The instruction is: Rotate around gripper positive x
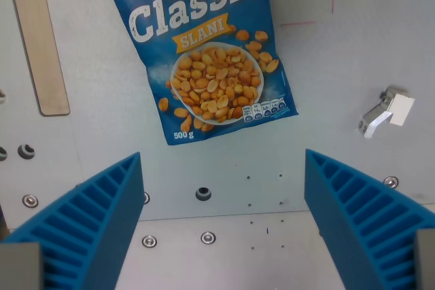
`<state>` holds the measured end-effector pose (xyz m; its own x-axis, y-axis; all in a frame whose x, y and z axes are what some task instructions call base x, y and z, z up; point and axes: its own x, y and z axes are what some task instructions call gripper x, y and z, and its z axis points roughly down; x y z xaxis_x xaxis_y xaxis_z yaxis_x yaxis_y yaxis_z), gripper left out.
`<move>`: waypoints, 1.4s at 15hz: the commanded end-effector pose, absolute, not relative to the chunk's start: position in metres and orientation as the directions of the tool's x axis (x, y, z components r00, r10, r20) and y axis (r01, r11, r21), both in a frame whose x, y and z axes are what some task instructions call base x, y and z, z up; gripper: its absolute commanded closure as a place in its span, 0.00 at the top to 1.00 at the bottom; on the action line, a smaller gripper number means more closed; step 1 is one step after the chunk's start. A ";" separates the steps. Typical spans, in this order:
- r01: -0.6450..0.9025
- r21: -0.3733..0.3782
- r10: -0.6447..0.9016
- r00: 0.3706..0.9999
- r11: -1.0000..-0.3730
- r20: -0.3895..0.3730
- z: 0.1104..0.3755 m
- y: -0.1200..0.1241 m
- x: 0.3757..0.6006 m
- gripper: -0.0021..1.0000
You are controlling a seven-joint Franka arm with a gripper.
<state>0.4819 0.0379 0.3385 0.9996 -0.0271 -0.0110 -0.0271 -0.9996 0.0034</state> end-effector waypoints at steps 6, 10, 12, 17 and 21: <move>-0.028 -0.077 -0.027 1.000 -0.997 -0.007 0.340 0.038 0.482 1.00; -0.028 -0.130 -0.027 1.000 -0.991 -0.007 0.340 0.038 0.482 1.00; -0.028 -0.156 -0.027 1.000 -0.987 -0.007 0.340 0.038 0.482 1.00; -0.028 -0.222 -0.027 1.000 -0.975 -0.007 0.340 0.038 0.482 1.00; -0.028 -0.273 -0.027 1.000 -0.962 -0.007 0.340 0.038 0.482 1.00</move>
